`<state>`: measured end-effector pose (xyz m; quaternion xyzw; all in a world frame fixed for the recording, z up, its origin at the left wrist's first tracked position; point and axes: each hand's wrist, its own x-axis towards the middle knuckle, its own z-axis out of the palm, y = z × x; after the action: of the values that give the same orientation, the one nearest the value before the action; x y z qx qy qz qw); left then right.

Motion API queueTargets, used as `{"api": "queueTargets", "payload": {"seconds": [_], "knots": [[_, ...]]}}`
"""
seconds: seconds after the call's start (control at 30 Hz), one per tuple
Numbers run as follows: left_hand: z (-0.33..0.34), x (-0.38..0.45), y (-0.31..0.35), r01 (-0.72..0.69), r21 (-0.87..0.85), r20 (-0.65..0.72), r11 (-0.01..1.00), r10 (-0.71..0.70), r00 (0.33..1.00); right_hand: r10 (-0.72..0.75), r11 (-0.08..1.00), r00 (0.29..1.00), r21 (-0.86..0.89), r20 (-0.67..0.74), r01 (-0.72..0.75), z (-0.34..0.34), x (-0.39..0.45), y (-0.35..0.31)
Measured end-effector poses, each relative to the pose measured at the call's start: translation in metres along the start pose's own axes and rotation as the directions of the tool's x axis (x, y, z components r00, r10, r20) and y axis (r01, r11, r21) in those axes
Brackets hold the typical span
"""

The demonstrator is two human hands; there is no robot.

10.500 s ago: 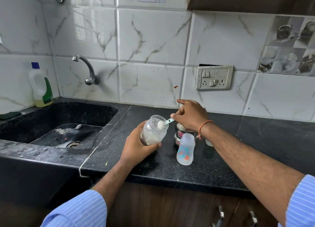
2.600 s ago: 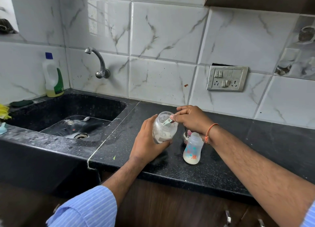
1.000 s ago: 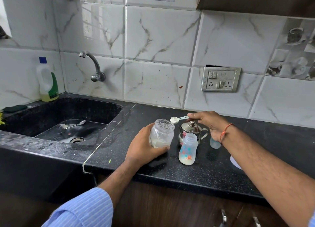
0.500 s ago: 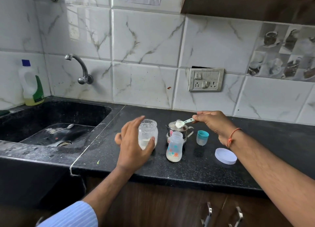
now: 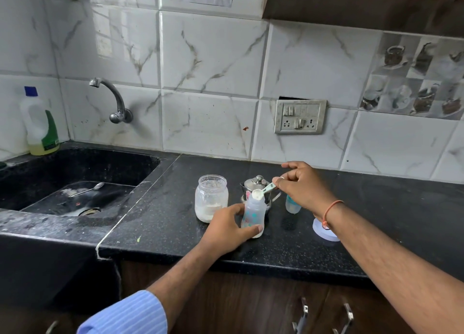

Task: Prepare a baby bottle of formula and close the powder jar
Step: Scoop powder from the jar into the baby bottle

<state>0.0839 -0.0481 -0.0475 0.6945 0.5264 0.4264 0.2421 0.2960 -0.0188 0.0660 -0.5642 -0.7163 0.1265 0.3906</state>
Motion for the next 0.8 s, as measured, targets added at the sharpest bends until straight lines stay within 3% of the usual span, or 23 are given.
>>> {"api": "queueTargets", "payload": {"seconds": [0.1, 0.2, 0.27, 0.63, 0.8], "knots": [[0.001, 0.002, -0.004, 0.013, -0.01, 0.014, 1.0, -0.013, 1.0, -0.211, 0.952, 0.977, -0.223, 0.024, 0.211, 0.0, -0.006, -0.004], [0.003, 0.003, -0.006, 0.025, -0.035, 0.013, 0.999, -0.025, 1.0, -0.482, 0.765, 0.872, -0.445, 0.083, 0.466, -0.005, -0.021, -0.013], [0.005, 0.004, -0.008, 0.02, -0.044, 0.014, 0.999, -0.019, 1.0, -0.598, 0.651, 0.795, -0.519, 0.098, 0.554, -0.006, -0.026, -0.013], [0.006, 0.002, -0.007, 0.027, -0.026, 0.007, 0.999, -0.027, 1.0, -0.643, 0.593, 0.762, -0.576, 0.081, 0.562, -0.002, -0.036, -0.01], [0.006, 0.002, -0.006, 0.035, -0.026, 0.003, 0.999, -0.035, 0.999, -0.605, 0.632, 0.791, -0.552, 0.087, 0.544, -0.003, -0.038, -0.01]]}}
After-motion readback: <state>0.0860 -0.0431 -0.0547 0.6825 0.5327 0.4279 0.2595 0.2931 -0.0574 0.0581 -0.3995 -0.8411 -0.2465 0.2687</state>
